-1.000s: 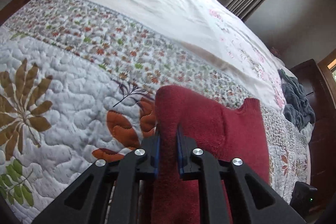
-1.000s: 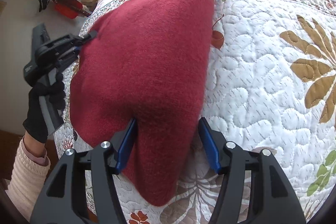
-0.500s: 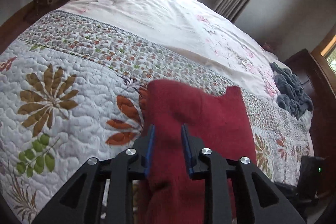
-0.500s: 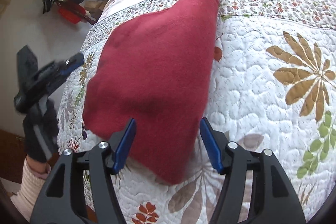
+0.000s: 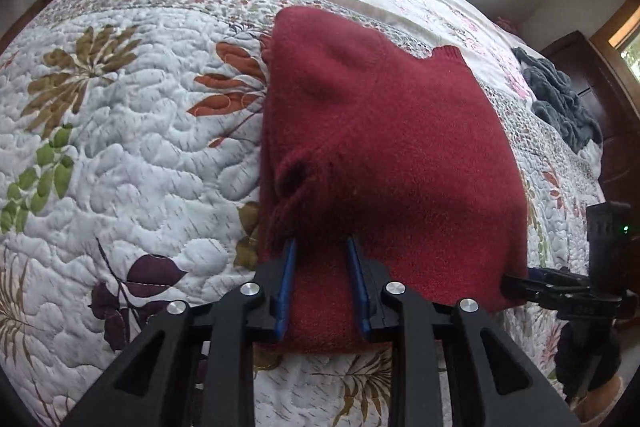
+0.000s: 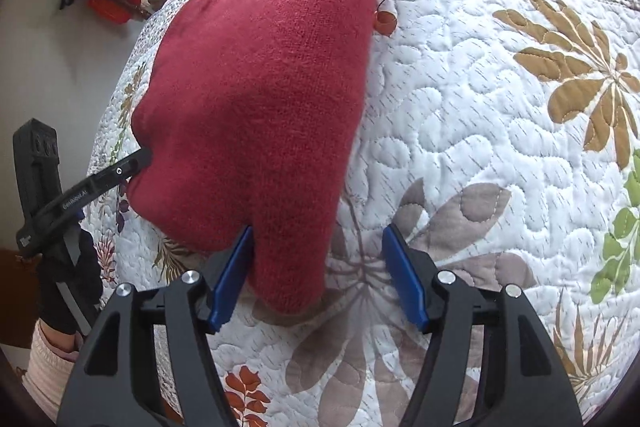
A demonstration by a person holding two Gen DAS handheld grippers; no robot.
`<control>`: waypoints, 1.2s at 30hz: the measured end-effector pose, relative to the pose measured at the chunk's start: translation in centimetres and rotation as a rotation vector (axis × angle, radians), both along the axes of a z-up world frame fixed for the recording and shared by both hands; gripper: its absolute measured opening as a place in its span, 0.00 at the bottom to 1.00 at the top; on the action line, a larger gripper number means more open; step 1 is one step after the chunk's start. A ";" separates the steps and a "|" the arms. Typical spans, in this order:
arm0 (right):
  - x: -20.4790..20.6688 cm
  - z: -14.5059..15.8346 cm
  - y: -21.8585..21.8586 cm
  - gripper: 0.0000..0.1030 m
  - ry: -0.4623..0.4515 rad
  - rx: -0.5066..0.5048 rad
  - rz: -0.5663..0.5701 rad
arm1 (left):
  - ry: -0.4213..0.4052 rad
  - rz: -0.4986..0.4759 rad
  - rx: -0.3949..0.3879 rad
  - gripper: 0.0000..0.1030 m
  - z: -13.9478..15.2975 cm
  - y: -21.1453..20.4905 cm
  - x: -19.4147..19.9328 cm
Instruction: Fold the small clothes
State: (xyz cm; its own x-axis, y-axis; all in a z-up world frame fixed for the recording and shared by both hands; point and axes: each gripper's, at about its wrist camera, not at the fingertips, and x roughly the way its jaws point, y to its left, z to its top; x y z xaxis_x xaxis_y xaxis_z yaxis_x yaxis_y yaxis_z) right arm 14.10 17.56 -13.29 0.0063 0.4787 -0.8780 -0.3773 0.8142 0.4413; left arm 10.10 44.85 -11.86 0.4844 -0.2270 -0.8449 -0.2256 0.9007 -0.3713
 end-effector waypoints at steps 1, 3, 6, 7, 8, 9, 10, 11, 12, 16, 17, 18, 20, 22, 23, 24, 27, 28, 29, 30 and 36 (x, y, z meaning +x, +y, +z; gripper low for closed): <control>0.1 0.2 0.0 0.63 0.001 0.000 0.007 | 0.002 0.003 -0.020 0.25 0.5 0.3 0.1; 0.3 1.0 0.1 0.64 -0.004 0.019 0.009 | -0.025 0.012 -0.080 0.30 1.8 1.2 0.1; 1.3 2.7 -0.8 0.69 -0.027 0.078 -0.010 | -0.071 0.060 -0.160 0.54 2.9 3.5 1.0; 1.9 3.2 -0.9 0.70 -0.029 0.104 -0.023 | -0.072 0.067 -0.169 0.58 2.9 4.1 1.6; 2.4 3.4 -1.0 0.70 -0.029 0.119 -0.029 | -0.067 0.069 -0.181 0.58 2.7 4.7 2.4; 2.9 3.6 -1.0 0.70 -0.030 0.129 -0.036 | -0.058 0.072 -0.202 0.58 2.3 5.3 3.2; 3.7 3.7 -1.0 0.70 -0.033 0.132 -0.042 | -0.042 0.080 -0.231 0.58 1.6 6.1 4.2; 4.3 3.7 -1.0 0.70 -0.034 0.136 -0.044 | -0.027 0.083 -0.272 0.58 0.8 6.7 5.1; 4.9 3.7 -1.0 0.70 -0.031 0.144 -0.046 | -0.017 0.086 -0.304 0.58 0.1 7.1 5.7; 7.2 2.7 -0.7 0.70 0.017 0.200 -0.061 | 0.034 0.073 -0.390 0.58 -3.1 7.9 8.5; 7.7 2.4 -0.6 0.70 0.025 0.209 -0.061 | 0.034 0.066 -0.405 0.58 -3.7 7.8 8.8; 8.1 2.1 -0.7 0.71 0.034 0.220 -0.059 | 0.025 0.059 -0.437 0.59 -4.2 7.9 9.3; 8.9 1.4 -0.4 0.75 0.056 0.237 -0.063 | 0.009 0.023 -0.511 0.59 -4.7 7.6 10.2; 9.5 0.3 0.0 0.75 0.089 0.267 -0.074 | 0.013 -0.034 -0.568 0.59 -5.2 6.5 11.3; 9.8 -0.2 0.2 0.76 0.105 0.277 -0.082 | 0.018 -0.068 -0.562 0.60 -5.3 5.7 11.7; 10.0 -0.7 0.4 0.76 0.124 0.291 -0.088 | 0.019 -0.099 -0.554 0.63 -5.3 4.9 12.1; 10.4 -2.5 0.9 0.80 0.175 0.330 -0.101 | 0.020 -0.134 -0.545 0.63 -5.3 3.6 12.6; 10.5 -2.7 1.2 0.79 0.175 0.339 -0.102 | 0.018 -0.136 -0.544 0.62 -5.2 3.3 12.7; 10.6 -2.6 1.5 0.75 0.178 0.347 -0.097 | 0.018 -0.140 -0.541 0.56 -5.0 3.1 12.7; 10.6 -2.5 1.8 0.66 0.188 0.351 -0.089 | 0.018 -0.135 -0.536 0.49 -4.9 2.9 12.5; 9.5 0.2 0.6 0.46 0.137 0.346 -0.071 | -0.053 -0.129 -0.550 0.41 -2.7 1.5 10.9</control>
